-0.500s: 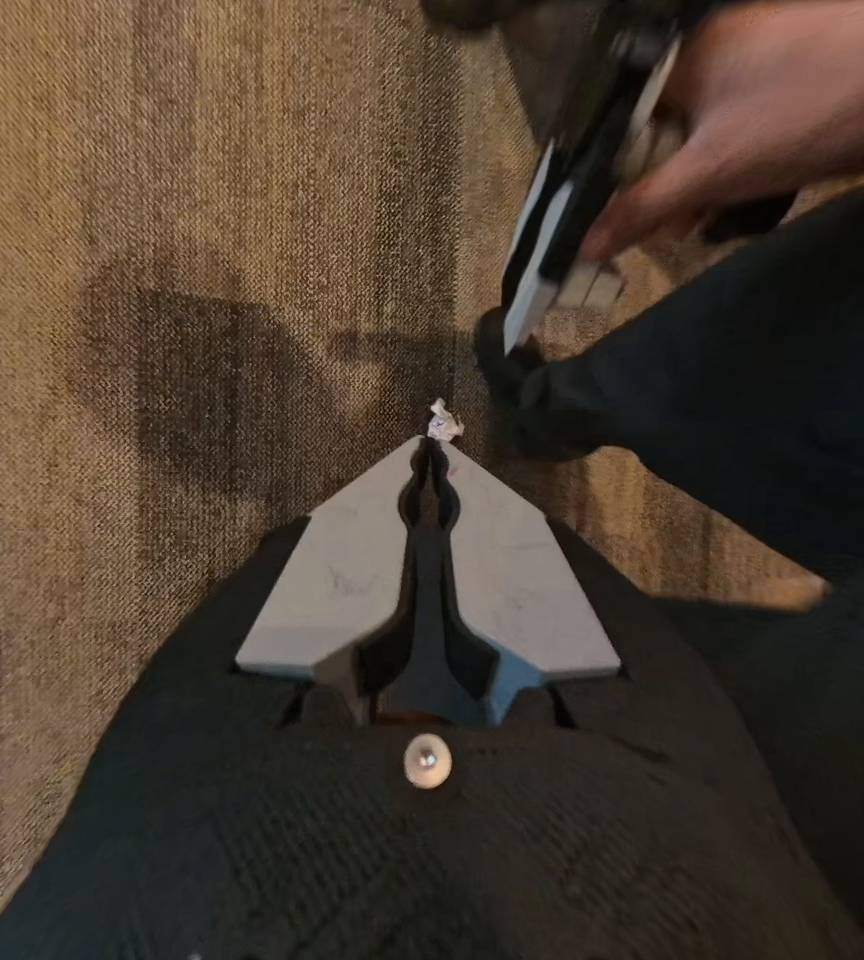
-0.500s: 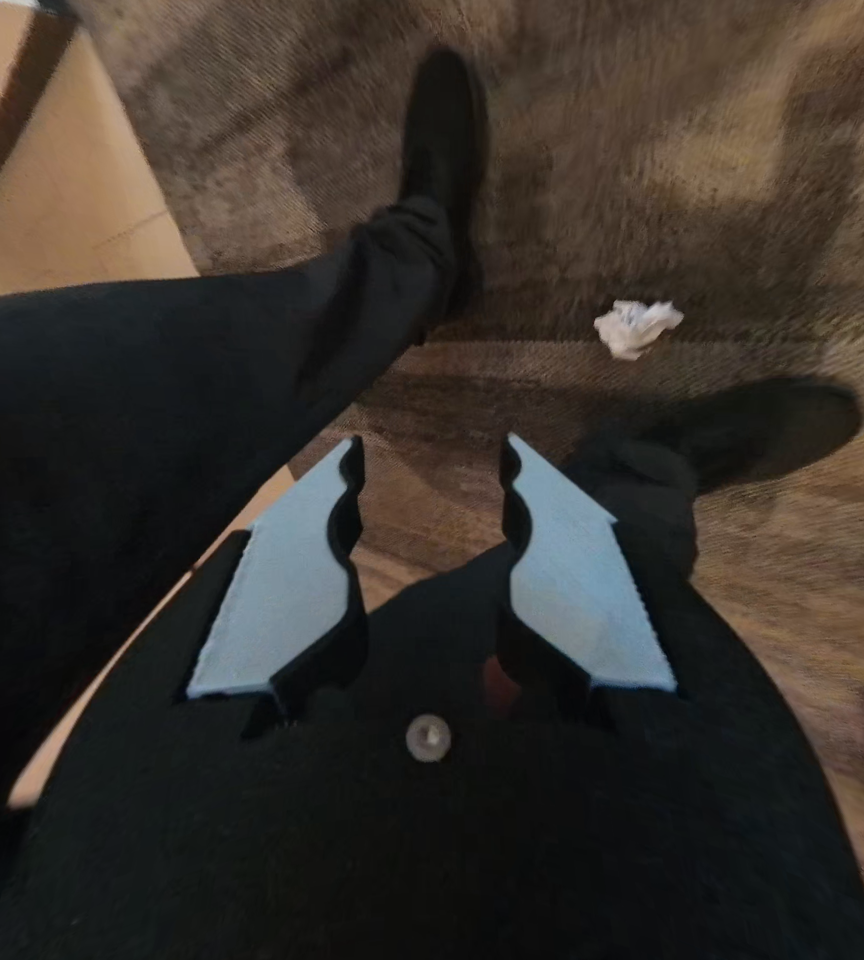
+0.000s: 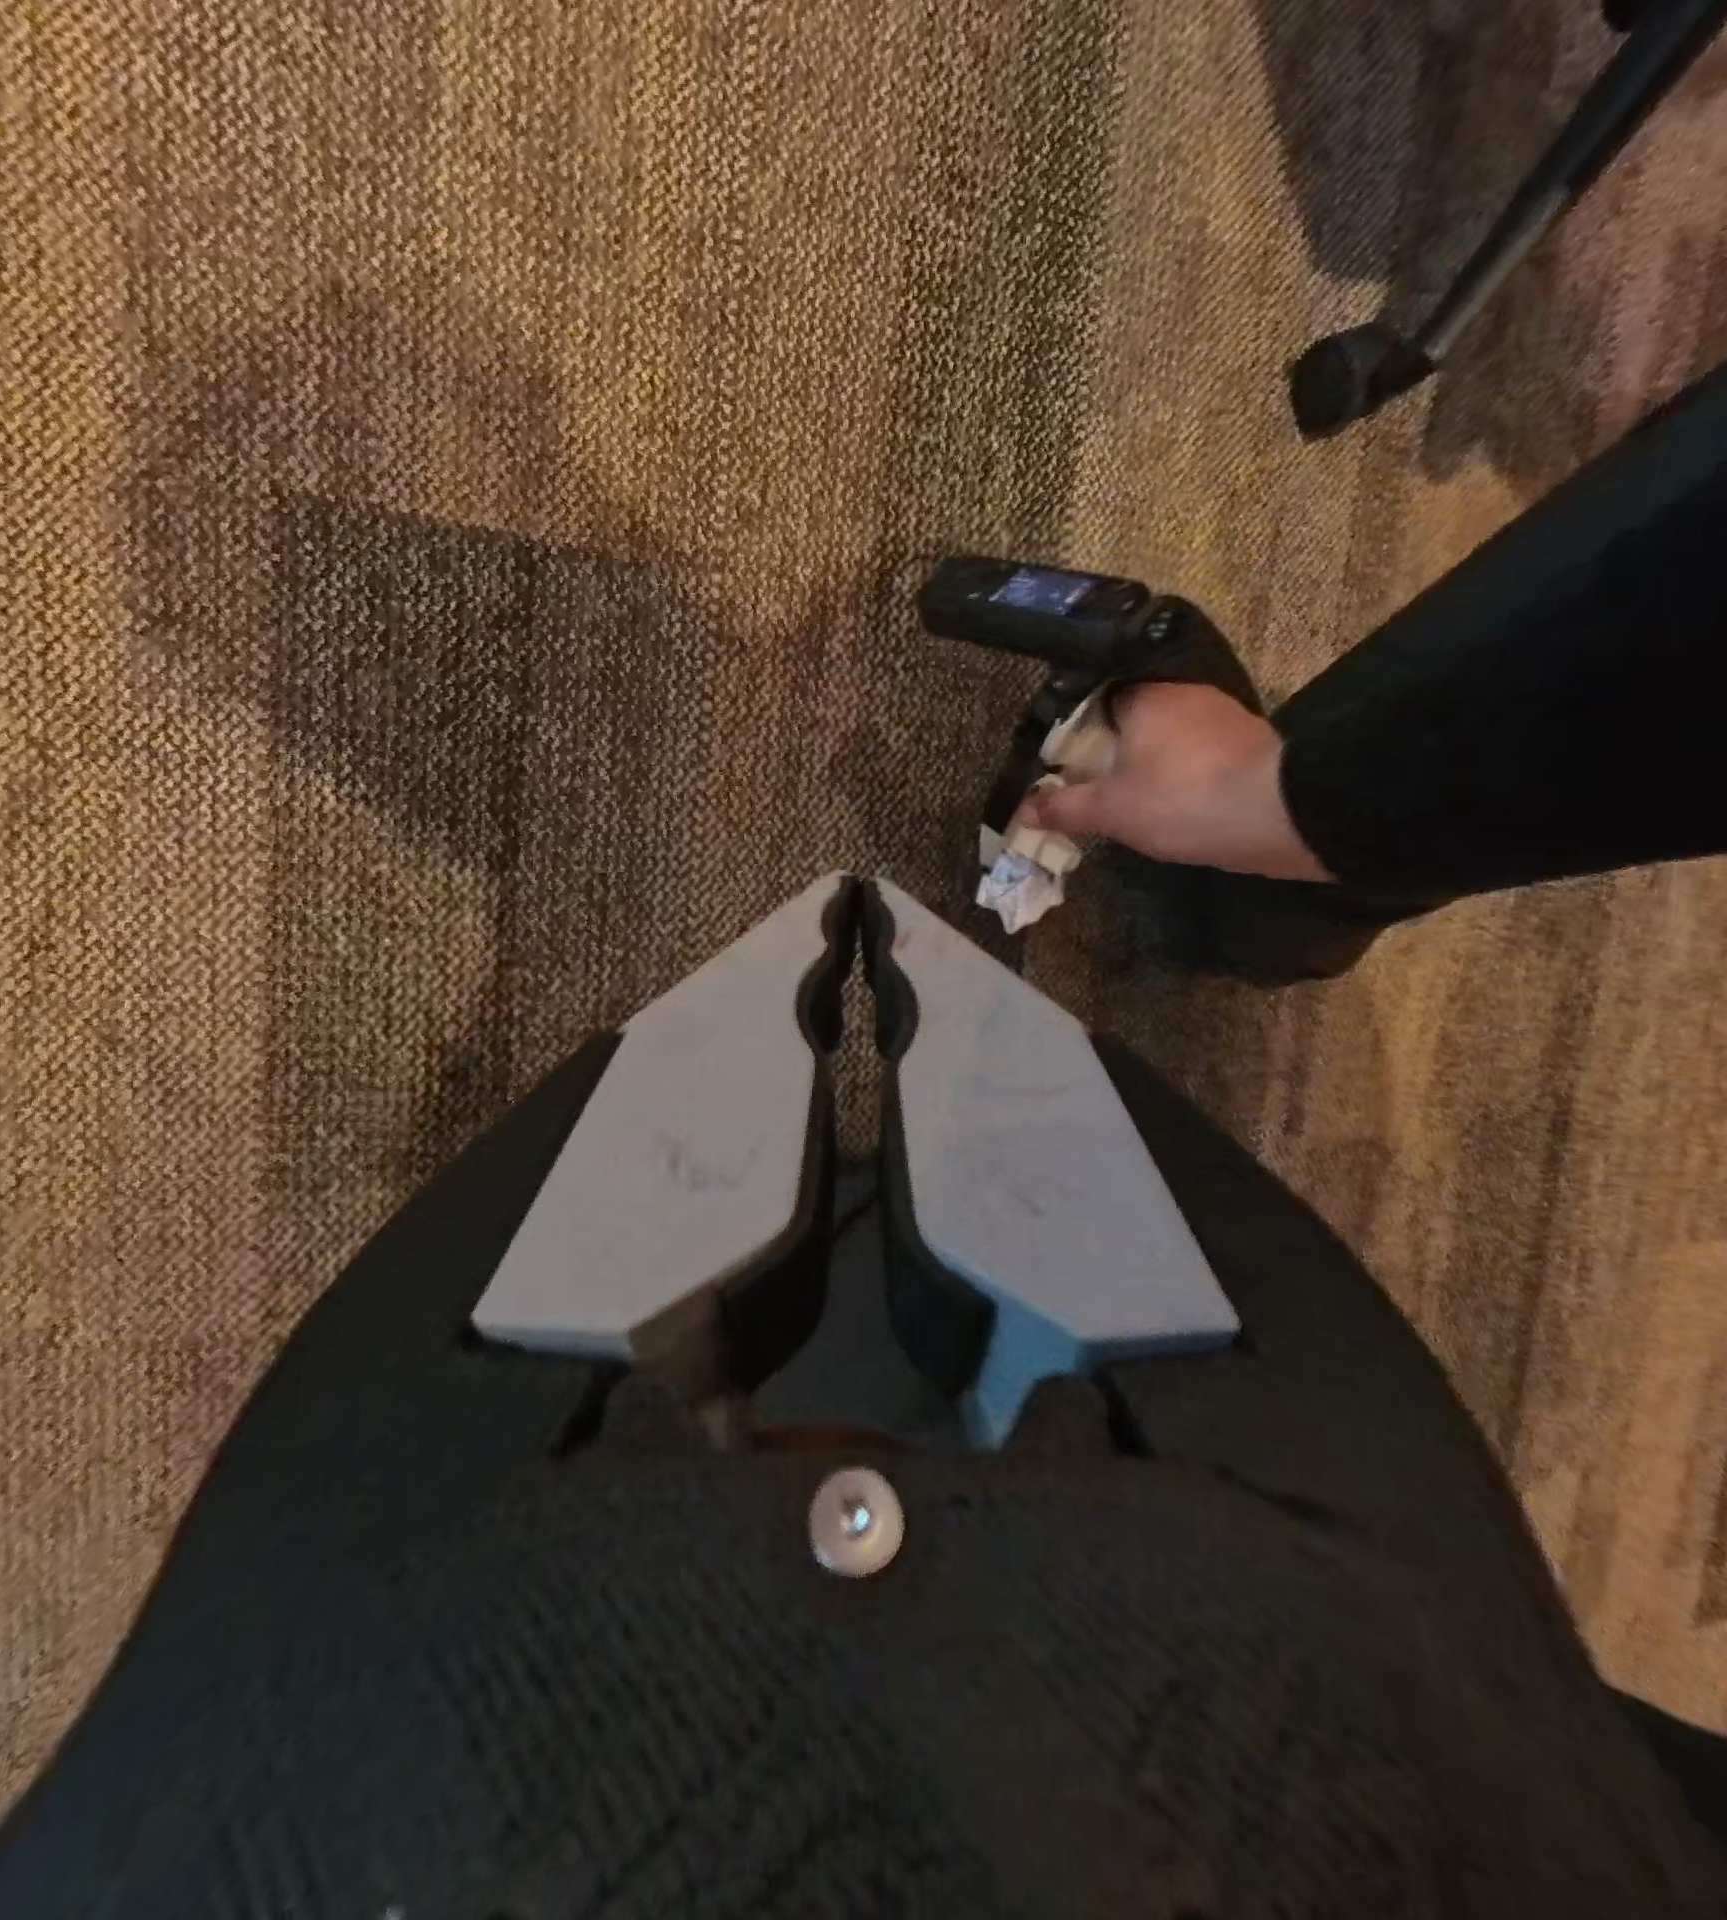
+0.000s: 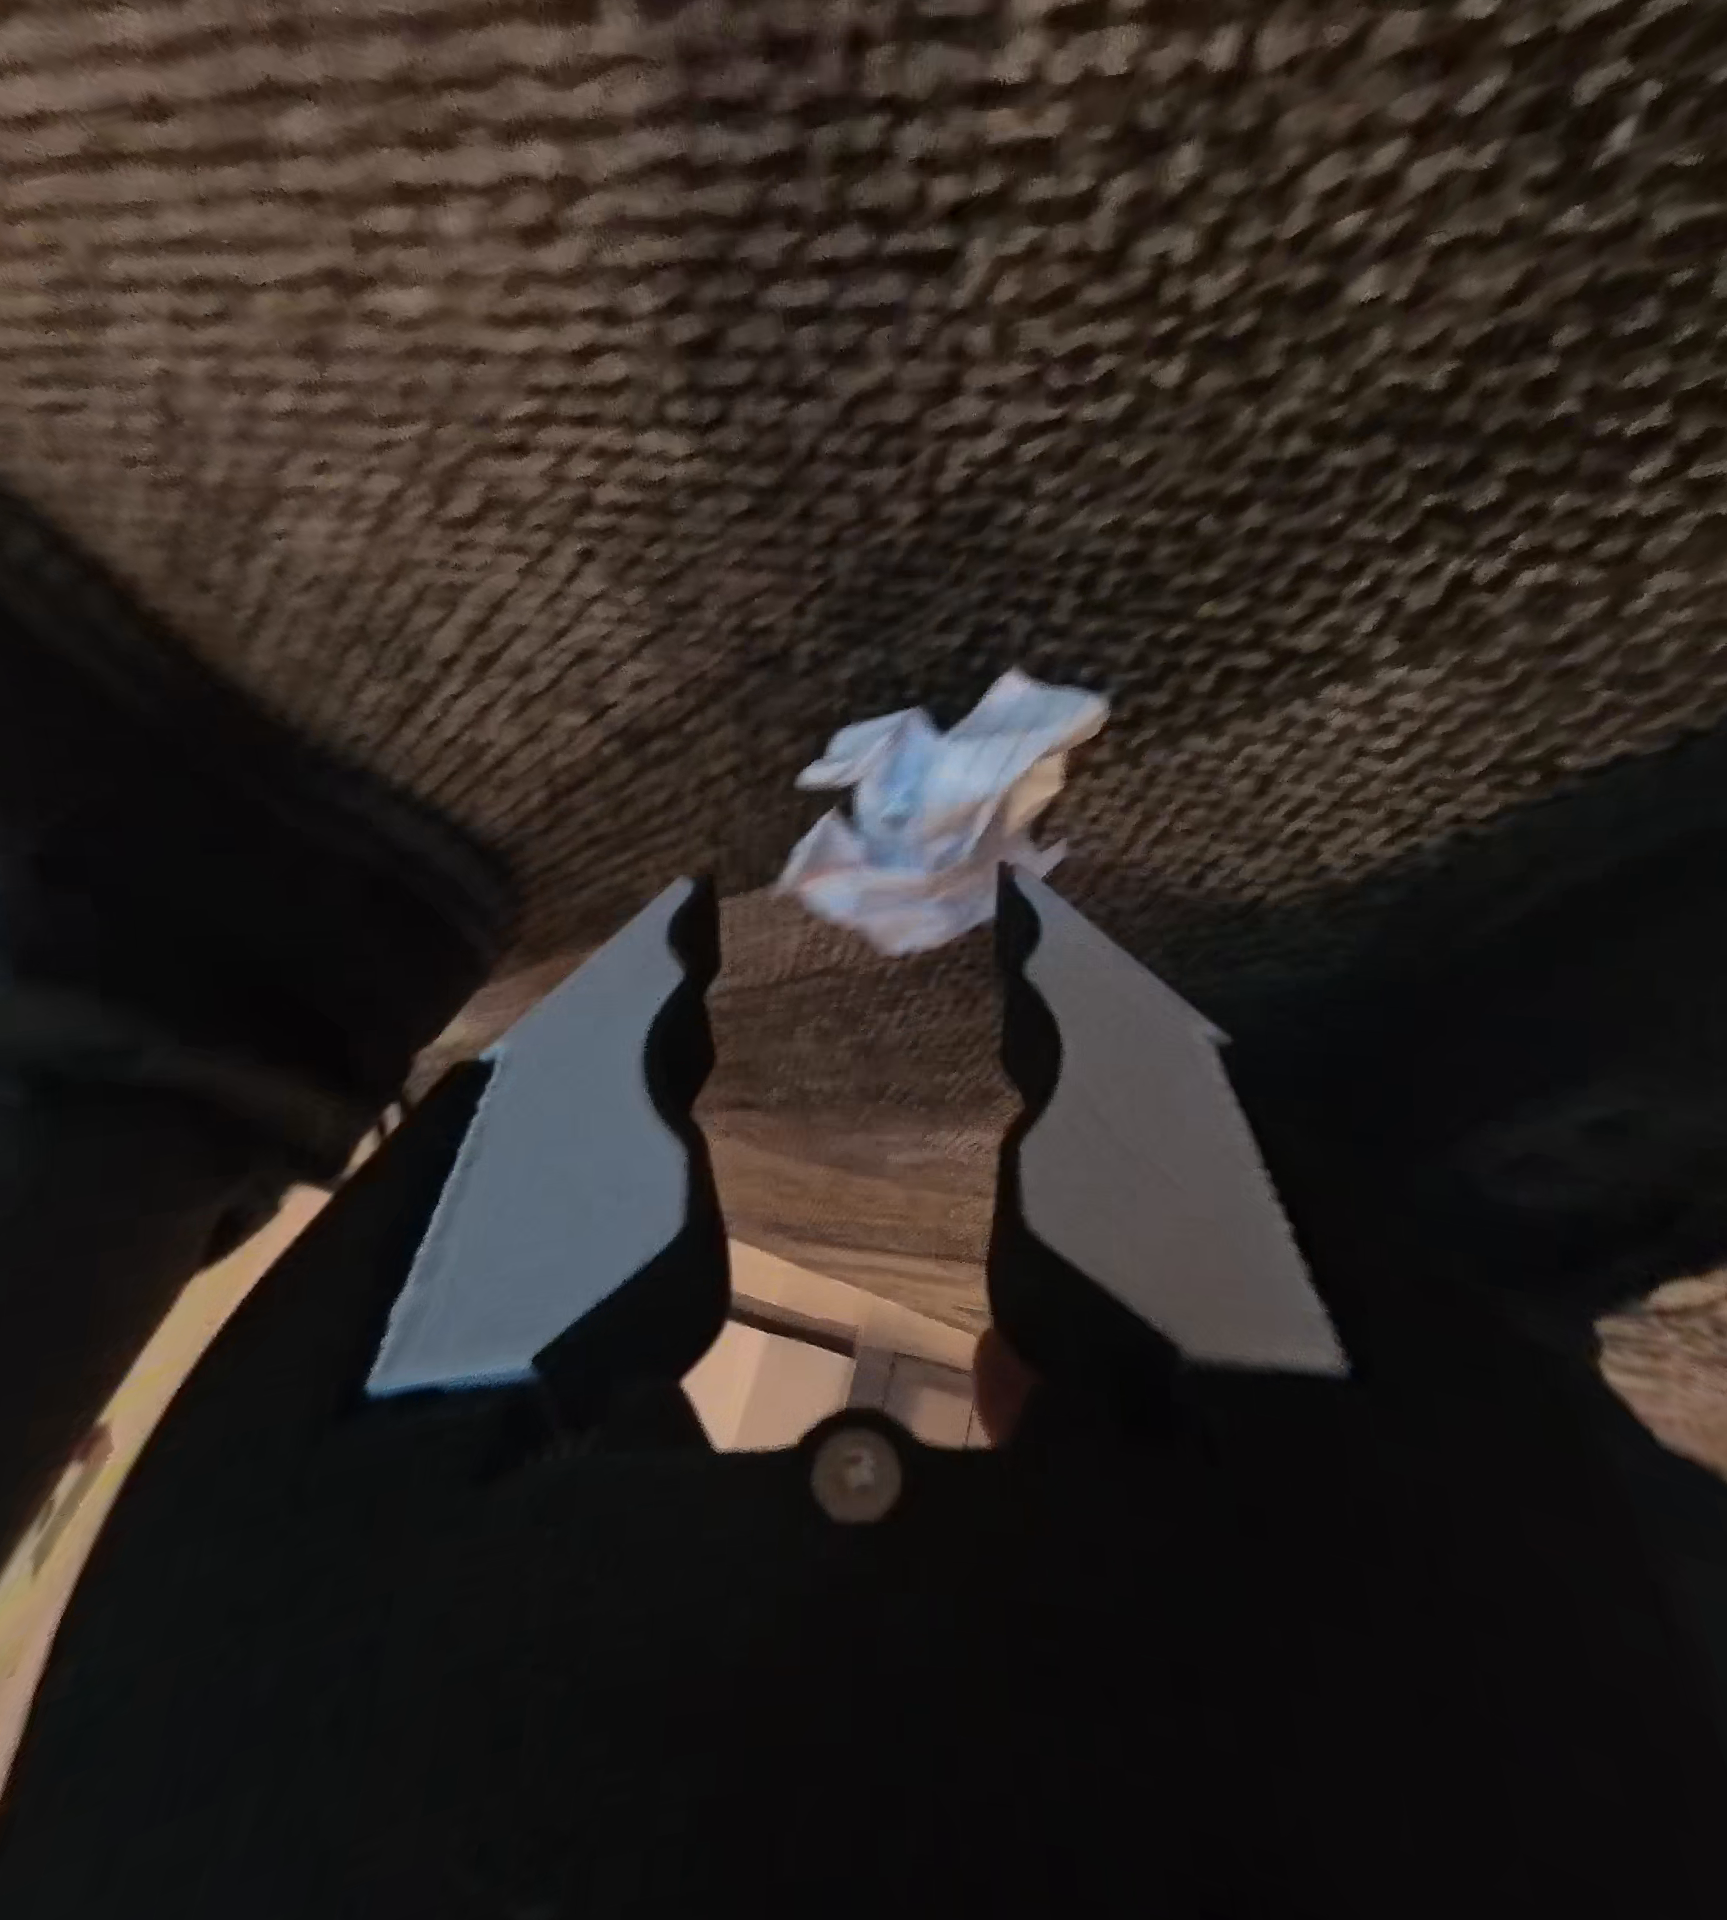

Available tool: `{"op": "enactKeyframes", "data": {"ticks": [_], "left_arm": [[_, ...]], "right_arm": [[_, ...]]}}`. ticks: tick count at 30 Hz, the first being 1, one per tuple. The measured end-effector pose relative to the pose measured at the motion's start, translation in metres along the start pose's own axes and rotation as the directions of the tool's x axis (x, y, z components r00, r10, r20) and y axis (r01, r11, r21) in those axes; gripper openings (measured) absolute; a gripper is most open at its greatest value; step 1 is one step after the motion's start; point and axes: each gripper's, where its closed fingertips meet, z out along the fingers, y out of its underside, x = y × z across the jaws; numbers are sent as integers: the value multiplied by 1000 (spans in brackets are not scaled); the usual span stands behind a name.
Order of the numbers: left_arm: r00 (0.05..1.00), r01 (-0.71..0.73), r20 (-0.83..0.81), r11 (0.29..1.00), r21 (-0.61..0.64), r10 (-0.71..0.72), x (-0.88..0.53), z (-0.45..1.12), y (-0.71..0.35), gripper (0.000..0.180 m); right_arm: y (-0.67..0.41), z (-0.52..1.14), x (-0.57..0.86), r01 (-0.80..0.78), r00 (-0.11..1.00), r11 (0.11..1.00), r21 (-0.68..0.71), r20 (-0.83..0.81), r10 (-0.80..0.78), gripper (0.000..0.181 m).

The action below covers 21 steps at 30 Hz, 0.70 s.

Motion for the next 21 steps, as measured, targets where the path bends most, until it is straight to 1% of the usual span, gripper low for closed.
{"op": "enactKeyframes", "data": {"ticks": [1, 2, 3, 4, 5, 6, 9, 11, 12, 13, 15, 16, 17, 18, 19, 21], "left_arm": [[1000, -8, -7, 1000, 1, 8, -3, 0, -1, 0], [1000, -10, -17, 1000, 8, 11, -5, 1, -4, 0], [1000, -11, -24, 1000, 10, 11, -7, 1, -5, 0], [1000, -14, -28, 1000, 12, 14, -9, 1, -7, 0], [999, -16, -37, 1000, 14, 16, -9, 2, -7, 0], [999, -13, -53, 1000, 4, 13, -7, 5, -5, 0], [996, -11, -91, 999, -50, 7, 3, 13, 3, 0], [993, -5, -117, 999, -33, 1, 15, 16, -1, 0], [992, -6, -124, 999, -36, 2, 20, 18, -1, 4], [992, -14, -128, 999, -45, 8, 25, 19, -1, 12], [995, -32, -97, 999, -28, 29, 25, 13, -11, 23], [998, -26, -63, 999, -19, 25, 22, 4, -24, 38], [999, -10, -50, 1000, -18, 9, 22, -9, -41, 61], [998, 8, -65, 1000, -7, -8, 25, -27, -62, 74], [995, 22, -100, 999, 34, -19, 31, -50, -90, 75], [984, 6, -179, 988, 154, 22, 47, -109, -153, 79]], "right_arm": [[-4, 13, 8, -23, 1000, 1000, -9, -17, 23, 55], [-6, 27, 9, -42, 999, 999, -24, 9, 42, 52], [-6, 40, 9, -57, 998, 997, -56, 37, 59, 36], [-5, 50, 8, -68, 995, 993, -93, 59, 74, 6], [-2, 57, 5, -81, 991, 987, -136, 93, 94, 4], [-1, 57, 3, -96, 987, 984, -150, 115, 114, 3], [-17, 21, -3, -122, 977, 992, -36, 169, 126, 0], [-24, -20, -13, -115, 968, 993, 27, 227, 106, 0], [-28, -48, -18, -95, 968, 993, 68, 239, 76, 0], [-31, -81, -25, -76, 966, 990, 115, 253, 44, 0], [-39, -161, -48, -47, 951, 973, 227, 307, -26, 0], [-39, -208, -63, -32, 939, 958, 285, 337, -69, 0], [-35, -258, -84, -19, 917, 941, 338, 381, -118, 0], [-28, -310, -106, -4, 893, 919, 395, 414, -174, 0], [-17, -364, -129, 22, 873, 891, 453, 426, -238, 0], [16, -471, -182, 57, 809, 832, 552, 463, -363, 0]]}}
